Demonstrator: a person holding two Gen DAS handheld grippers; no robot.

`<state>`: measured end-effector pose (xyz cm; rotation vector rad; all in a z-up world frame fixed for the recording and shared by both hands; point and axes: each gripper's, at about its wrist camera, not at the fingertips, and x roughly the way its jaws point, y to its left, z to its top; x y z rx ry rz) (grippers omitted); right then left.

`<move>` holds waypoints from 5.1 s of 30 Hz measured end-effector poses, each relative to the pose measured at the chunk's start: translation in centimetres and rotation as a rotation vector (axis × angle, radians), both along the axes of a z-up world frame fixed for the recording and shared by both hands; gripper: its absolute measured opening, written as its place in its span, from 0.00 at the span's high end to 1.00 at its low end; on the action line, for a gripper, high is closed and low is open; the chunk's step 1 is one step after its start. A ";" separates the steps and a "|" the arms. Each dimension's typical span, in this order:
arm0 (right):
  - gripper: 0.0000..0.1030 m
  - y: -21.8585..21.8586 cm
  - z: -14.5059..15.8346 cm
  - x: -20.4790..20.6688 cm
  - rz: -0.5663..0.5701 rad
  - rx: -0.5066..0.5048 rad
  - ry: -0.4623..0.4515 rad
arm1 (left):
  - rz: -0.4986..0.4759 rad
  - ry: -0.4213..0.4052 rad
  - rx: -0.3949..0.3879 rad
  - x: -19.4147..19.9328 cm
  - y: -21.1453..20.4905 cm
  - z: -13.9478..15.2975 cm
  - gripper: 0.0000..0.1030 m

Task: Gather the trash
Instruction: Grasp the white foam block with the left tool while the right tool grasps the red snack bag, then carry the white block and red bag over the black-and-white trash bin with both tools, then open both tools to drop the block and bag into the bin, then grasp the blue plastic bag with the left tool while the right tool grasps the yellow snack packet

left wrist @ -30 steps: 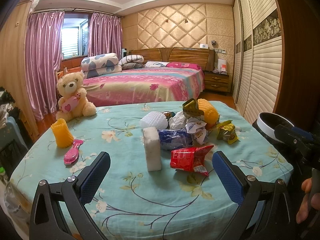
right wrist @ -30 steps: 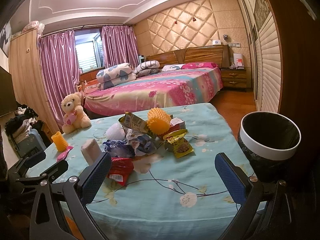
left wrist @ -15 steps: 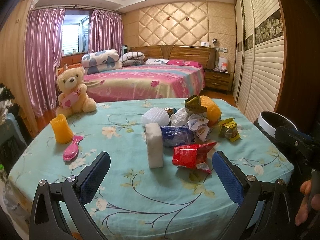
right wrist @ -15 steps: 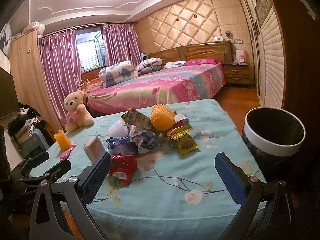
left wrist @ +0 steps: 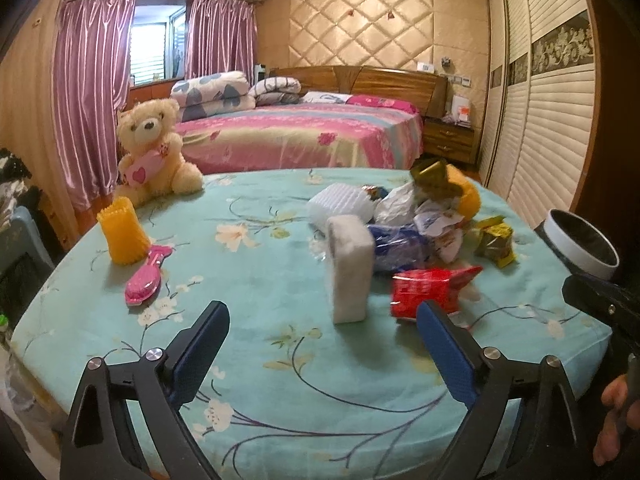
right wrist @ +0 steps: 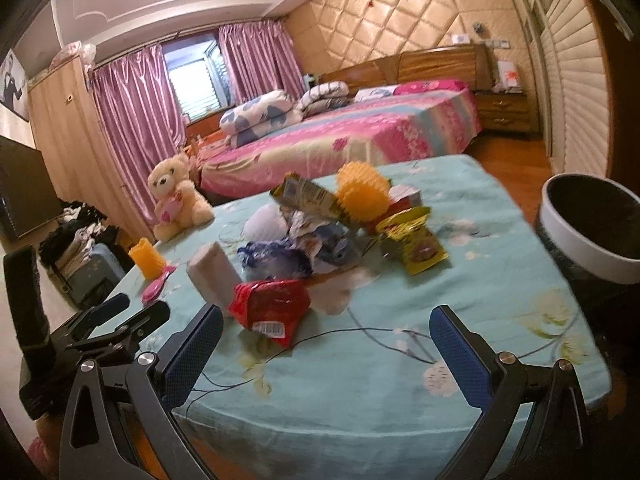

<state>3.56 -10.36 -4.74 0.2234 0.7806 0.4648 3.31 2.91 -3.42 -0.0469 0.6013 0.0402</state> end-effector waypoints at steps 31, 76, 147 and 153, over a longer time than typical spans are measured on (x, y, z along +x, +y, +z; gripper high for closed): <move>0.39 6.7 -5.2 5.4 0.236 0.032 0.212 | -0.135 0.117 -0.075 8.4 2.5 -3.1 0.75; 0.49 -17.2 -1.2 4.1 -0.255 0.051 0.138 | -0.564 0.129 -0.059 8.7 -10.1 1.0 0.75; 0.14 -24.1 -1.1 8.0 -0.395 0.070 0.169 | -0.543 0.205 -0.071 8.5 -9.3 -0.5 0.40; 0.13 -20.5 -1.0 7.9 -0.328 0.070 0.170 | -0.475 0.194 -0.077 6.7 -5.6 -0.2 0.40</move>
